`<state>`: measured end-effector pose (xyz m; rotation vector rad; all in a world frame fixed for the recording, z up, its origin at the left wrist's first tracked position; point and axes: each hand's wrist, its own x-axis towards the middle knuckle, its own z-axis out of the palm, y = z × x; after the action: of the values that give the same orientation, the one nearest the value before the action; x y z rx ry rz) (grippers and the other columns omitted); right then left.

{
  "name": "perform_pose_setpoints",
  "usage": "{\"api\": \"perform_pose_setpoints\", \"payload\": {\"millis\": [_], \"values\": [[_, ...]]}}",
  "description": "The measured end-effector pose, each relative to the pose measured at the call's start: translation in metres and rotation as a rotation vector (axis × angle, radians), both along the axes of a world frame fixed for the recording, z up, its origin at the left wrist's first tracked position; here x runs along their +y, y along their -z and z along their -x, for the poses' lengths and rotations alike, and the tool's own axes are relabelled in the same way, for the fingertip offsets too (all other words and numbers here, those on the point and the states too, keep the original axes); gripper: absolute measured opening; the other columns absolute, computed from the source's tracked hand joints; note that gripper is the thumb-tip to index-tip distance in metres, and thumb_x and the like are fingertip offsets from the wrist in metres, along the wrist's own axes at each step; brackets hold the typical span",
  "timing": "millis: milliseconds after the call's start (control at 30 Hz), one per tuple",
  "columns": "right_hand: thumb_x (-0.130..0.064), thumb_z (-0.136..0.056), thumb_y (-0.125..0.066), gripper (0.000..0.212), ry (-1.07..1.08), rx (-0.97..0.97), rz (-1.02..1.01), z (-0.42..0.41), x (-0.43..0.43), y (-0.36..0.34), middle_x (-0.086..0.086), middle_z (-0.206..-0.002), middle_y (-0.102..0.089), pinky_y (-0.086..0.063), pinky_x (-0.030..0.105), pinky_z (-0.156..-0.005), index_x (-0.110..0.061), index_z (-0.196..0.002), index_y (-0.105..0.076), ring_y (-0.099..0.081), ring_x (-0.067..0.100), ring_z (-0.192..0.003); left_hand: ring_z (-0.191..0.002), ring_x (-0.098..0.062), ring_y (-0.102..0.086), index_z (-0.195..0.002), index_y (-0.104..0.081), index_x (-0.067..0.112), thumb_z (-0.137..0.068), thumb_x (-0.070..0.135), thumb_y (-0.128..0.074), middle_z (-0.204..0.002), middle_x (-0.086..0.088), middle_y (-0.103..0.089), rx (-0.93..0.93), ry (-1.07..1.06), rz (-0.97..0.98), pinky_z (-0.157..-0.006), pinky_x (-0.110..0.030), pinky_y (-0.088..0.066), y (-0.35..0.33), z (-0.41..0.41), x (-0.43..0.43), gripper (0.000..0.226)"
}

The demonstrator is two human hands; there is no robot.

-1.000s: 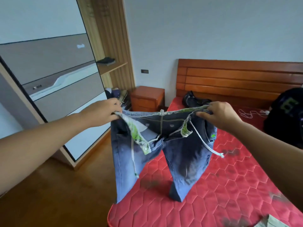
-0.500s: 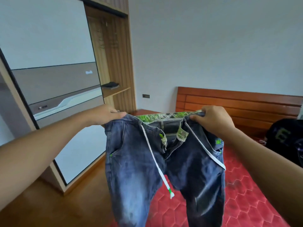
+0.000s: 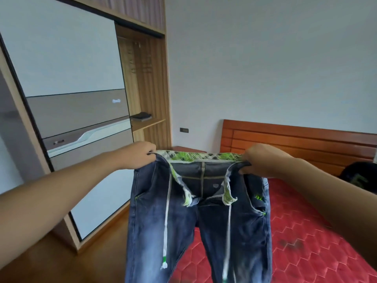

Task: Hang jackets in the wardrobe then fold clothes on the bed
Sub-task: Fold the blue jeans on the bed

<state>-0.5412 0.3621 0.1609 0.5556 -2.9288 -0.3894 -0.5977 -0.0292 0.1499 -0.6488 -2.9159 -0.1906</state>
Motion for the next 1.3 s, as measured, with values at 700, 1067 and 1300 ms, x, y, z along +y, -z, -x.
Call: {"api": "perform_pose_setpoints", "payload": {"millis": [700, 1067, 1300], "values": [[-0.062, -0.094, -0.057, 0.051, 0.025, 0.007, 0.302, -0.003, -0.012, 0.031, -0.002, -0.064, -0.058, -0.035, 0.033, -0.054, -0.019, -0.067, -0.056, -0.054, 0.018, -0.063, -0.073, -0.014, -0.049, -0.081, -0.047, 0.025, -0.097, 0.034, -0.039, -0.094, 0.003, -0.047, 0.151, 0.019, 0.313, -0.057, -0.034, -0.037, 0.019, -0.024, -0.006, 0.020], [-0.060, -0.095, -0.058, 0.044, 0.012, 0.001, 0.126, -0.011, -0.002, 0.035, -0.003, -0.080, -0.056, -0.042, 0.035, -0.058, -0.025, -0.069, -0.053, -0.053, 0.015, -0.073, -0.076, -0.012, -0.051, -0.094, -0.058, 0.022, -0.102, 0.046, -0.048, -0.088, 0.007, -0.046, 0.082, 0.204, 0.265, -0.065, -0.033, -0.040, 0.034, -0.028, -0.009, 0.027], [-0.046, -0.095, -0.062, 0.016, 0.036, -0.095, 0.026, -0.018, -0.020, 0.035, -0.009, -0.101, -0.065, -0.045, 0.033, -0.071, -0.038, -0.108, -0.066, -0.060, 0.021, -0.100, -0.071, -0.024, -0.057, -0.078, -0.056, 0.008, -0.098, 0.030, -0.057, -0.074, -0.007, -0.058, -0.019, 0.106, 0.048, -0.062, -0.038, -0.038, 0.032, -0.026, 0.008, 0.030]]}}
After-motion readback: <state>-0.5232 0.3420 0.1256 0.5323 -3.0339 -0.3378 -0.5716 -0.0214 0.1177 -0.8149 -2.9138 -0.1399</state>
